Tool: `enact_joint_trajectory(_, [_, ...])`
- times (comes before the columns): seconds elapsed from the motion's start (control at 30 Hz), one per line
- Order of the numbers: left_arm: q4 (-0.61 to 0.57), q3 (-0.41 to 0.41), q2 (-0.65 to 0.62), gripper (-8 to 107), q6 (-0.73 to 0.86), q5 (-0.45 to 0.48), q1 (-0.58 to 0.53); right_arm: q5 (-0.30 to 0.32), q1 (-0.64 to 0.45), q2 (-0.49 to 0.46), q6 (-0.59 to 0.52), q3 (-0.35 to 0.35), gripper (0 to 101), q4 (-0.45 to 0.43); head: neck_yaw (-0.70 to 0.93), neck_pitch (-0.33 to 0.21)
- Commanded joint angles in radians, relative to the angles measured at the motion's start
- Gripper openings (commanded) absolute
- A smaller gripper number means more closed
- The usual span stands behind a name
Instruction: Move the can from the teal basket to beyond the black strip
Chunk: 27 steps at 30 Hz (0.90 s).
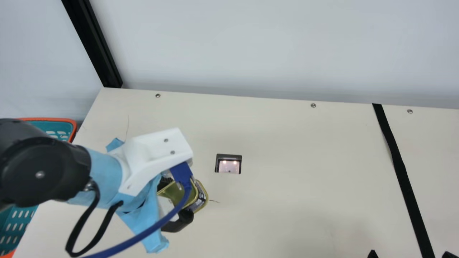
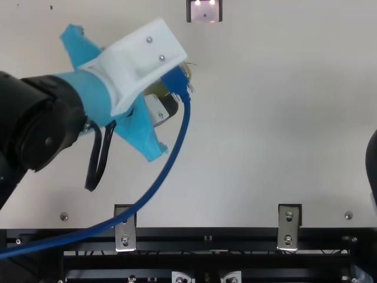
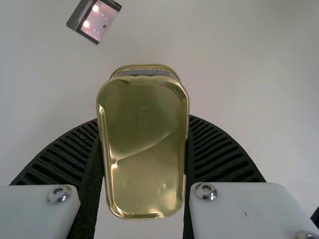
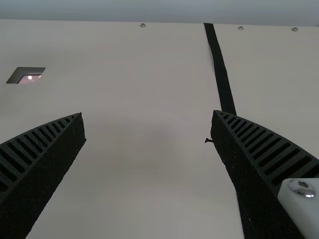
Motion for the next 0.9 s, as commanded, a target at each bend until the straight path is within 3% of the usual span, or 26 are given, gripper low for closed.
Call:
enact_joint_trajectory(0.0, [0.003, 0.003, 0.013, 10, 0.068, -0.006, -0.003, 0.0, 0.0, 0.0, 0.0, 0.0, 101, 0.0, -0.004, -0.017])
enact_joint_trajectory(0.8, [0.074, -0.038, 0.202, 10, 0.228, -0.025, -0.14, 0.0, 0.0, 0.0, 0.0, 0.0, 101, 0.0, -0.004, -0.017])
enact_joint_trajectory(0.83, [0.08, -0.038, 0.207, 55, 0.23, -0.027, -0.142, 0.0, 0.0, 0.0, 0.0, 0.0, 101, 0.0, -0.004, -0.017])
enact_joint_trajectory(0.87, [0.08, -0.038, 0.207, 90, 0.23, -0.027, -0.142, 0.0, 0.0, 0.0, 0.0, 0.0, 101, 0.0, -0.004, -0.017])
